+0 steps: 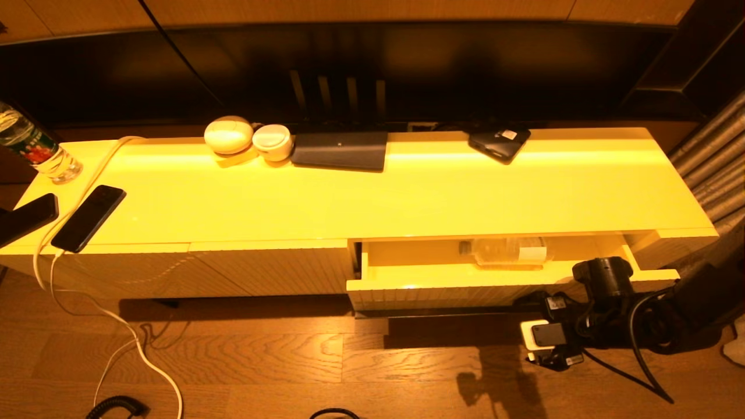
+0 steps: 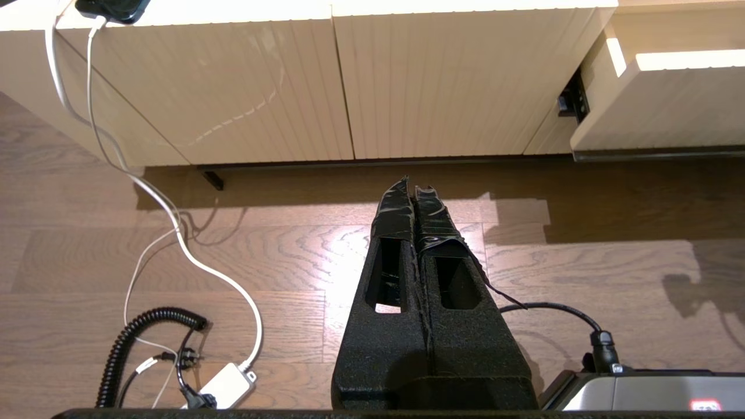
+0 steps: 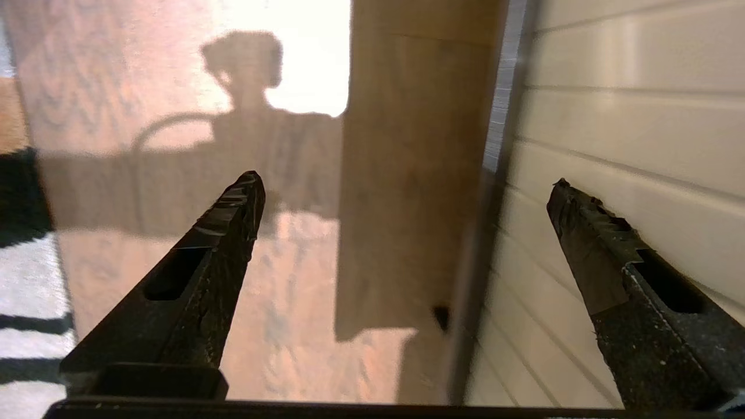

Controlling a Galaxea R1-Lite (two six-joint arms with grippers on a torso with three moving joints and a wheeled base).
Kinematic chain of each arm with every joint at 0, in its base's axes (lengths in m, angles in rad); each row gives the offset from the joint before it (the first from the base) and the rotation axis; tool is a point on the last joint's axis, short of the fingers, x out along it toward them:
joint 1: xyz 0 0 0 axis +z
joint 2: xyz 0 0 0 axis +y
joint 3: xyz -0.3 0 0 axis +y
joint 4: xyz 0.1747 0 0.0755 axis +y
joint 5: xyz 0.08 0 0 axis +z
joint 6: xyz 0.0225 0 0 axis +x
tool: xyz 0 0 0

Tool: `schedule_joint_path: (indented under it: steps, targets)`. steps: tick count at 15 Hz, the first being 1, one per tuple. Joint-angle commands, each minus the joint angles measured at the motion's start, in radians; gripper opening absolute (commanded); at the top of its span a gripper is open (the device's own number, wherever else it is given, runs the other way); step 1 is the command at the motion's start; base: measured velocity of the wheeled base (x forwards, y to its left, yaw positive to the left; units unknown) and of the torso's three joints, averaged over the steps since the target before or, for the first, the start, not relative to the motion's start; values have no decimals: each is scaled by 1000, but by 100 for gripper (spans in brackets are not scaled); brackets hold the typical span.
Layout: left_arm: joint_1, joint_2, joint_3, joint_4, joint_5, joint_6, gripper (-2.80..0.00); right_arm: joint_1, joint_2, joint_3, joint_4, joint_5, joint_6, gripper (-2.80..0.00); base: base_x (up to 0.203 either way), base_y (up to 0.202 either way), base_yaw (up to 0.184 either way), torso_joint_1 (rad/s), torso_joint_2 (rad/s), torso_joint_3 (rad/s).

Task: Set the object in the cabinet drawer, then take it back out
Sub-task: Open the drawer

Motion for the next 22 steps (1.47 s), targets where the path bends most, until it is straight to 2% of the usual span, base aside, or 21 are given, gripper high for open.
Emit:
schedule_joint_path:
  steps: [1, 2, 3, 4, 5, 6, 9, 12, 17, 21, 22]
  targets:
    - [0, 0, 3, -1, 0, 0, -280, -9, -166, -7, 64, 2, -8, 0, 0, 0, 0, 0, 0, 0]
    - [0, 0, 2, -1, 0, 0, -280, -15, -229, -13, 131, 2, -8, 0, 0, 0, 0, 0, 0, 0]
    - [0, 0, 2, -1, 0, 0, -280, -20, -299, -18, 211, 2, -4, -242, 0, 0, 0, 0, 0, 0]
    - [0, 0, 3, -1, -1, 0, -280, -23, -366, -22, 292, 1, 8, -280, 0, 0, 0, 0, 0, 0]
    - [0, 0, 2, -1, -1, 0, -280, -26, -432, -27, 381, 1, 43, -280, 0, 0, 0, 0, 0, 0]
    - [0, 0, 2, -1, -1, 0, -280, -27, -502, -33, 480, 0, 116, -280, 0, 0, 0, 0, 0, 0]
    - [0, 0, 2, -1, 0, 0, -280, -20, -616, -102, 772, -1, 512, -280, 0, 0, 0, 0, 0, 0]
    - [0, 0, 2, -1, 0, 0, -280, 18, -633, -221, 960, -2, 873, -280, 0, 0, 0, 0, 0, 0]
    - [0, 0, 2, -1, 0, 0, -280, 116, -478, -383, 1022, -27, 1385, -280, 0, 0, 0, 0, 0, 0]
    - [0, 0, 2, -1, 0, 0, -280, 196, -292, -540, 1024, -169, 1695, -280, 0, 0, 0, 0, 0, 0]
    - [0, 0, 3, -1, 0, 0, -280, 206, -260, -576, 1023, -177, 1748, -280, 0, 0, 0, 0, 0, 0]
